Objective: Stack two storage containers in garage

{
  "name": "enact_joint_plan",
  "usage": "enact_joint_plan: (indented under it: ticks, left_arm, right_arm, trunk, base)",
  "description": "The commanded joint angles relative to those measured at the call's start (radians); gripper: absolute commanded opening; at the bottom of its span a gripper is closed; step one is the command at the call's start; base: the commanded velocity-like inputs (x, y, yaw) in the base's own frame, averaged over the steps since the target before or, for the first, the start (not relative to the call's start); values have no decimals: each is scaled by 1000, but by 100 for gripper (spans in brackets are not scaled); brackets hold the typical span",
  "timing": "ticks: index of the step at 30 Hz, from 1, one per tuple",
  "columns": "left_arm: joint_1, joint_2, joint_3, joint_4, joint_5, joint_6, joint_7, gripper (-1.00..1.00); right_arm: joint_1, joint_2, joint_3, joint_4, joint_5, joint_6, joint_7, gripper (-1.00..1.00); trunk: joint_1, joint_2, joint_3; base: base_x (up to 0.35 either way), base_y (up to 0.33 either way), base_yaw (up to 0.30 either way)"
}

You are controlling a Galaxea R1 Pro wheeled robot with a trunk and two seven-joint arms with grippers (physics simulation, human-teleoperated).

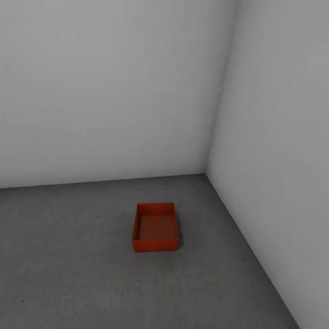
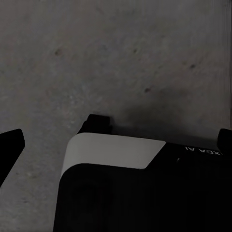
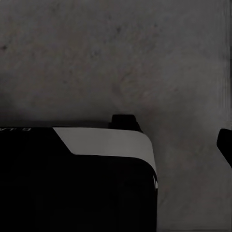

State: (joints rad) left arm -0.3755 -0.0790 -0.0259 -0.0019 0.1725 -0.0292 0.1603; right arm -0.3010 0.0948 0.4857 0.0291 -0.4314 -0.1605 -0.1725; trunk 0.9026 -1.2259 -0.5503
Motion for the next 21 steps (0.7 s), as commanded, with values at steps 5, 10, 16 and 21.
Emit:
enact_joint_plan:
  ticks: [5, 10, 16, 21]
  left_arm:
    - [-1, 0, -3, 0, 9, -3, 2, 100]
    - [-1, 1, -3, 0, 9, -3, 2, 100]
    - [0, -1, -3, 0, 9, -3, 2, 100]
    - [-1, -1, -3, 0, 9, -3, 2, 100]
  right_arm:
    - [-1, 0, 8, 3, -9, -5, -1, 100]
    - [-1, 0, 8, 3, -9, -5, -1, 100]
    - [-1, 0, 8, 3, -9, -5, -1, 100]
    - [-1, 0, 8, 3, -9, -5, -1, 100]
  trunk:
    - [-19, 35, 15]
    - [-38, 70, 31]
    - [-61, 112, 49]
    - [-81, 147, 65]
  base:
    - [0, 0, -245]
    - [0, 0, -245]
    - [0, 0, -244]
    - [0, 0, -244]
